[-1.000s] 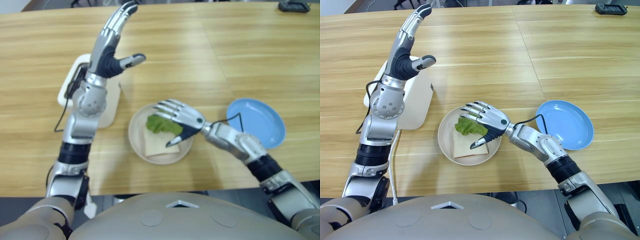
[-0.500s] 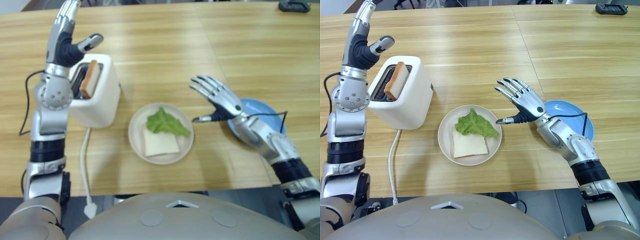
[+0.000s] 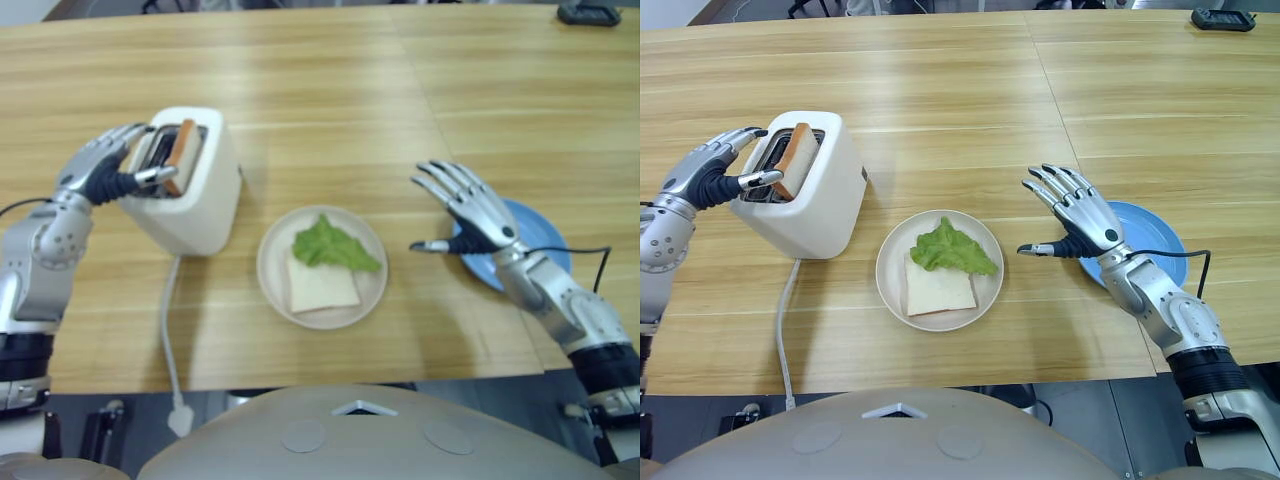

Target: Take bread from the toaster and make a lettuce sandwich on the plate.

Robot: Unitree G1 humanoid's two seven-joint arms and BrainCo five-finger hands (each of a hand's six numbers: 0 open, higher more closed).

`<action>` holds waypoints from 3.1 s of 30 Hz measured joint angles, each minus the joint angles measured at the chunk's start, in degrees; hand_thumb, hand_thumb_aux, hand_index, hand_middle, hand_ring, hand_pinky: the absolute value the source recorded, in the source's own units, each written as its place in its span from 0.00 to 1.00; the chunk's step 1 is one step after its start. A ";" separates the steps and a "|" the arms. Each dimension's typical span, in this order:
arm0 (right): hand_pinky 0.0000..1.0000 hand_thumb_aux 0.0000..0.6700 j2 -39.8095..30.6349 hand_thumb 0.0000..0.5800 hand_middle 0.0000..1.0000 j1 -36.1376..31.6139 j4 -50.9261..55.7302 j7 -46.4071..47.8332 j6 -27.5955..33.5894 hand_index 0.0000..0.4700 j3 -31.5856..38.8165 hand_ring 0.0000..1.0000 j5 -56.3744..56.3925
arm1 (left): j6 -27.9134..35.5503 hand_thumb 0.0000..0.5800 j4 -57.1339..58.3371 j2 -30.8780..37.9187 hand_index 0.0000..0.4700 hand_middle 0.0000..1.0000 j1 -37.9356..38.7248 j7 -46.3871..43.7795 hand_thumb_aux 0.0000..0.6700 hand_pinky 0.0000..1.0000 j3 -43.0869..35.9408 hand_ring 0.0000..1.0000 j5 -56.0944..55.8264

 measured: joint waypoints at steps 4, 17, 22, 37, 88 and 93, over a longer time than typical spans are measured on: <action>0.00 0.00 0.38 0.00 0.00 -0.37 0.01 -0.03 0.41 0.00 0.19 0.00 -0.08 | 1.37 0.00 -0.37 1.22 0.00 0.00 1.26 -3.27 0.00 0.00 -0.28 0.00 0.55; 0.00 0.00 1.02 0.00 0.00 -0.55 0.10 -0.70 1.03 0.00 0.51 0.00 -0.38 | 3.39 0.00 -3.29 1.34 0.00 0.00 -0.14 -7.48 0.00 0.00 -3.38 0.00 1.44; 0.00 0.00 1.60 0.00 0.00 0.25 0.20 -1.52 1.66 0.00 0.57 0.00 -1.08 | 3.59 0.21 -2.91 0.30 0.11 0.00 -3.27 -7.38 0.11 0.00 -7.57 0.00 4.69; 0.00 0.00 2.64 0.00 0.00 0.48 0.38 -2.69 2.80 0.00 0.79 0.00 -1.53 | 2.06 1.00 4.71 -2.01 0.98 0.00 -9.16 -3.12 1.00 0.00 -11.89 0.00 7.30; 0.00 0.00 4.31 0.00 0.00 -0.57 0.53 -3.98 2.96 0.00 3.20 0.00 -1.91 | -2.91 1.00 8.37 -11.81 0.98 1.00 -21.26 11.60 1.00 1.00 0.55 1.00 -12.72; 0.00 0.00 4.35 0.00 0.00 -1.87 0.93 -3.98 2.94 0.00 4.04 0.00 -2.04 | -5.87 1.00 2.67 -11.95 0.98 1.00 -22.11 12.51 1.00 1.00 -2.14 1.00 -9.51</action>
